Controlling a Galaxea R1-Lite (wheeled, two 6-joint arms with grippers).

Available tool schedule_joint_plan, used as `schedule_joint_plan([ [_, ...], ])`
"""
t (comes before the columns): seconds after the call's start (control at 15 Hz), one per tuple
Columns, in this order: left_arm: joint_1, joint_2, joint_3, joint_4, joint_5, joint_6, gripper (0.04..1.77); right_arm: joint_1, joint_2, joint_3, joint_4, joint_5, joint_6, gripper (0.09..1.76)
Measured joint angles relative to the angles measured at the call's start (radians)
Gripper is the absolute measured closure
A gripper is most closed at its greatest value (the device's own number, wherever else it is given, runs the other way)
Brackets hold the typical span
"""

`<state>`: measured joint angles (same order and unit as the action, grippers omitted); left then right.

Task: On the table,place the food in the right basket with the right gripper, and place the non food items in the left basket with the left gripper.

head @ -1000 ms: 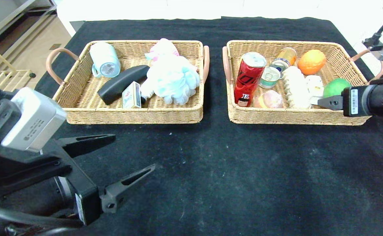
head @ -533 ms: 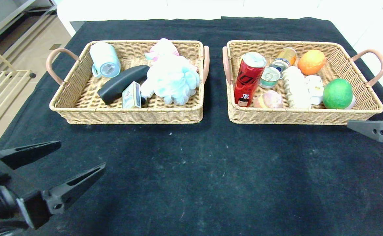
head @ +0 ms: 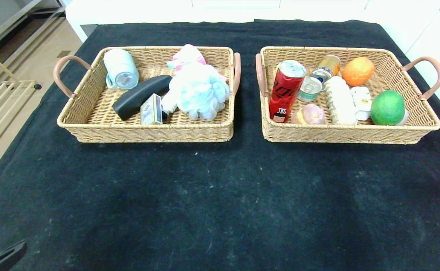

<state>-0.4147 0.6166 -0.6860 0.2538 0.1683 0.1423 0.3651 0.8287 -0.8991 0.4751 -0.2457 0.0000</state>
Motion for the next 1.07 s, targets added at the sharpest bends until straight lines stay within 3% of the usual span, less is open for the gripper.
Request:
schedule_joint_plan([
  [0.13, 0.035, -0.058, -0.061, 0.089, -0.014, 0.007, 0.09, -0.013, -0.086, -0.010, 0.097, -0.001, 0.000, 0.15],
  [0.33, 0.139, -0.140, -0.132, 0.195, -0.063, 0.042, 0.09, -0.076, -0.217, -0.051, 0.257, 0.003, 0.000, 0.15],
  [0.6, 0.244, -0.223, -0.230, 0.352, -0.148, 0.051, 0.09, -0.236, -0.342, -0.125, 0.424, 0.047, 0.000, 0.15],
  [0.8, 0.331, -0.273, -0.253, 0.393, -0.254, 0.055, 0.09, -0.361, -0.434, -0.101, 0.470, 0.141, 0.000, 0.15],
  [0.93, 0.385, -0.307, -0.256, 0.423, -0.323, 0.055, 0.09, -0.383, -0.490, -0.053, 0.474, 0.146, 0.000, 0.15],
  [1.07, 0.404, -0.333, -0.252, 0.427, -0.332, 0.055, 0.09, -0.384, -0.538, -0.011, 0.474, 0.146, 0.000, 0.15],
])
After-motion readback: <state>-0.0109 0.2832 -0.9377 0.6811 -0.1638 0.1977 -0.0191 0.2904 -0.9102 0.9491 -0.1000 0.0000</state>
